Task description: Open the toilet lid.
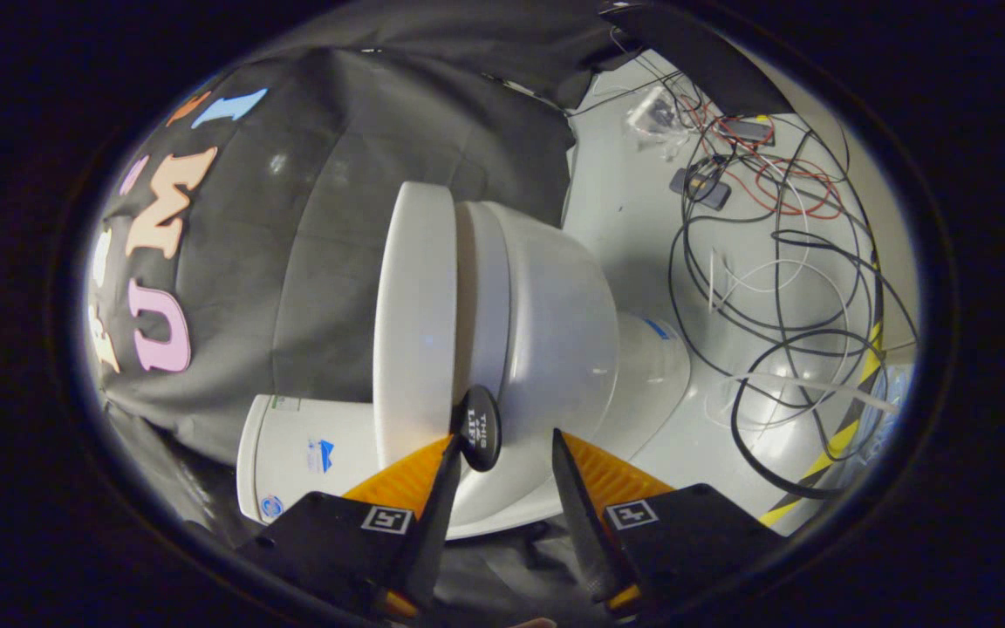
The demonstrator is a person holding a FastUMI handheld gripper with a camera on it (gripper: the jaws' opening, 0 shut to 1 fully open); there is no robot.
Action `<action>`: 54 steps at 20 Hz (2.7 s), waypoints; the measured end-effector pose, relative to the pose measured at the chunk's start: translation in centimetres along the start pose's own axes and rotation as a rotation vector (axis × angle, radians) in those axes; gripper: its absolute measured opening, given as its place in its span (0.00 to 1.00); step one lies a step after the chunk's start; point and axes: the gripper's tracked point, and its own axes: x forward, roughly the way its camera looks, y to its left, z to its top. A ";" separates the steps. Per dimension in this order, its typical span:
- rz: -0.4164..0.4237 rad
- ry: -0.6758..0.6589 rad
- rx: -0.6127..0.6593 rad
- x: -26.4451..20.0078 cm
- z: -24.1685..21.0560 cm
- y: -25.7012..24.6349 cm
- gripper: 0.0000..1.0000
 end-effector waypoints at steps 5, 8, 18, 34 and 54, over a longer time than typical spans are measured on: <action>0.081 0.038 0.029 0.2 -0.1 1.5 0.47; 0.104 0.080 0.008 -0.2 -0.1 1.5 0.21; -0.041 0.016 0.008 -0.3 0.6 2.2 0.01; -0.094 -0.047 -0.173 -2.5 0.8 5.6 0.01; -0.125 -0.122 -0.341 -5.1 0.5 12.4 0.00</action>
